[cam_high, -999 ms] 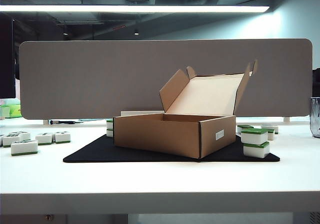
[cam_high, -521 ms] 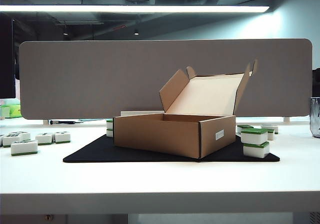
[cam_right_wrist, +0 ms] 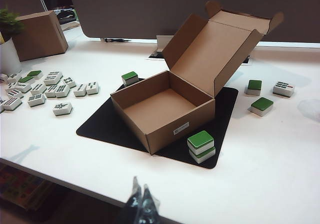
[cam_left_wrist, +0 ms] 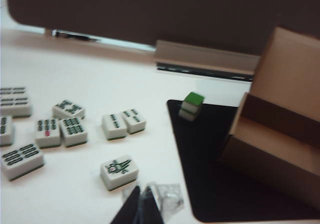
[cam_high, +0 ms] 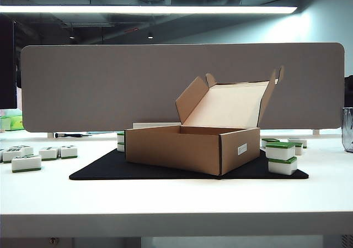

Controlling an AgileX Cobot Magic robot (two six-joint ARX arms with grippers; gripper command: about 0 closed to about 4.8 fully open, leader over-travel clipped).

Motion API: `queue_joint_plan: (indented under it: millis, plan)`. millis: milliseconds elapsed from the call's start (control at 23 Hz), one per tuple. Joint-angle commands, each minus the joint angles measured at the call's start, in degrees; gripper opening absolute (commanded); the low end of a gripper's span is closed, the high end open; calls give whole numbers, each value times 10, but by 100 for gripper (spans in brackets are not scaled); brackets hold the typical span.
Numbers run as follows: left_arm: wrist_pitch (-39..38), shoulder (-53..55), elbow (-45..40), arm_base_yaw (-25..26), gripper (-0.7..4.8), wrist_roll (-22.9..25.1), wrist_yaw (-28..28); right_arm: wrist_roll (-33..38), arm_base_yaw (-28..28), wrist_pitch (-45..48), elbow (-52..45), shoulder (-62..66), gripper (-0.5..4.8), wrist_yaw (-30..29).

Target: Pick up four mahjong tiles and put them into the paper box.

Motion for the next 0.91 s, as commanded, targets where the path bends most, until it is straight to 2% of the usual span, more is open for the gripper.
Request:
queue_joint_plan:
  millis: [43, 217, 348, 478, 608, 826, 913]
  plan:
    - [-4, 104, 77, 0, -6, 17, 21, -1, 0, 5, 2, -7, -1, -2]
    - [-11, 273, 200, 0, -6, 73, 21, -1, 0, 4, 1, -7, -1, -2]
    - [-36, 385, 293, 0, -6, 74, 23, -1, 0, 4, 1, -7, -1, -2]
    - [-68, 521, 412, 0, -6, 74, 60, -1, 0, 2, 1, -7, -1, -2]
    - [-94, 614, 498, -3, -6, 74, 72, -1, 0, 1, 1, -7, -1, -2]
    - [-195, 791, 670, -47, -6, 78, 66, -1, 0, 1, 1, -7, -1, -1]
    - [-225, 860, 734, -65, -5, 105, 65, -1, 0, 1, 1, -7, -1, 0]
